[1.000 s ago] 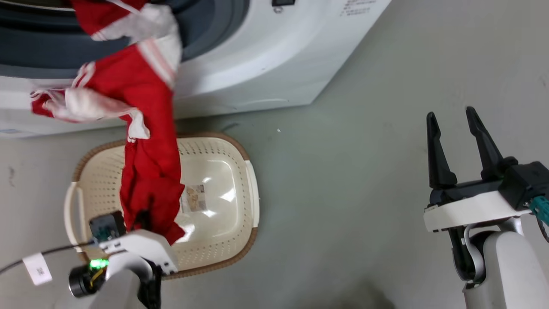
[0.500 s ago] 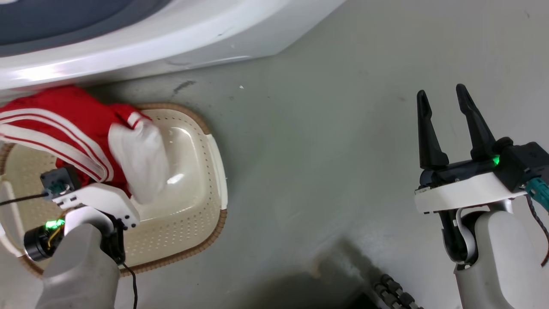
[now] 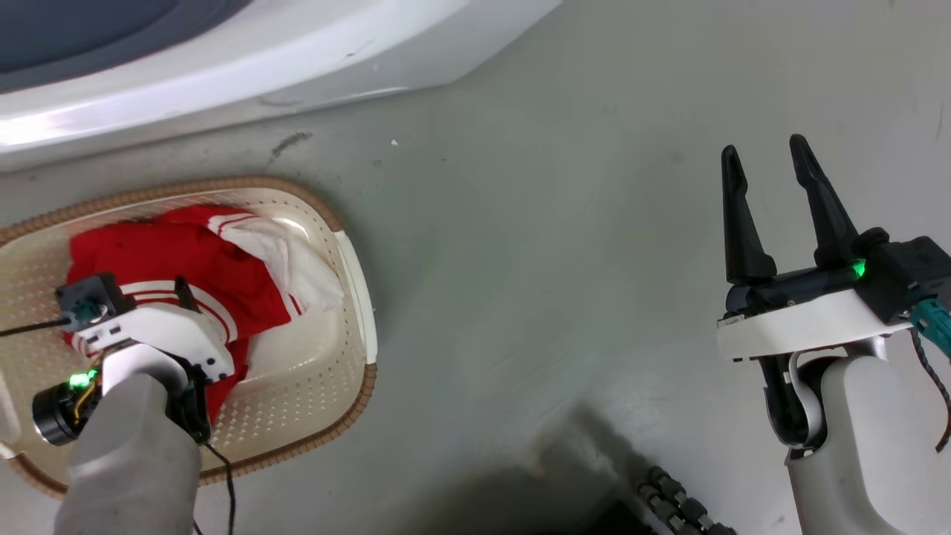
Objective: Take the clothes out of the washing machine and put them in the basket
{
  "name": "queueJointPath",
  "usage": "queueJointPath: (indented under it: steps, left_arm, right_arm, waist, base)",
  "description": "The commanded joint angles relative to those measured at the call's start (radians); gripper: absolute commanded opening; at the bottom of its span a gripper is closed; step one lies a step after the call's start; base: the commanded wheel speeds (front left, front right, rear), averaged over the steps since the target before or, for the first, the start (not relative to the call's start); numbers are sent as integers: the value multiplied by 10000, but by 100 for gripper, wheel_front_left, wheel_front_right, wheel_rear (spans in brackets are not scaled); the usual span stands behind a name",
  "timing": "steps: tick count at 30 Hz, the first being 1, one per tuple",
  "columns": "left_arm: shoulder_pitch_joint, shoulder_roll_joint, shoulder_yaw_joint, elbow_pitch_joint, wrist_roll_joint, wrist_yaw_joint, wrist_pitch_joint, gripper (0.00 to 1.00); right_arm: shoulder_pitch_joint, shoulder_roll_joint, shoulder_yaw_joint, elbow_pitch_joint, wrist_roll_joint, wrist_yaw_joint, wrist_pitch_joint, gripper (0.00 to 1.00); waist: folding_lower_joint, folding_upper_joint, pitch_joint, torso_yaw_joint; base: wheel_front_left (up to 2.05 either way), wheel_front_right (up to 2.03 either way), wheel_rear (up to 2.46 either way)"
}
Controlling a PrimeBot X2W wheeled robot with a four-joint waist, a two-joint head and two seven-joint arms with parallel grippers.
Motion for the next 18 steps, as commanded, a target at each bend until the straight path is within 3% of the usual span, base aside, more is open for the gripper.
queueJointPath:
  steps: [1, 18]
  left_arm:
    - [250, -84, 52, -98, -29, -38, -24, 100]
    - [2998, -1206, 868, -3196, 870, -232, -25, 100]
  right_arm:
    - [-70, 4, -20, -3, -48, -7, -40, 100]
    - [1144, 1, -379, 204, -702, -7, 63, 100]
  waist:
    - [-1, 0, -395, 160]
    - [-1, 0, -3693, 1412]
  base:
    - [0, 0, 0]
    - [0, 0, 0]
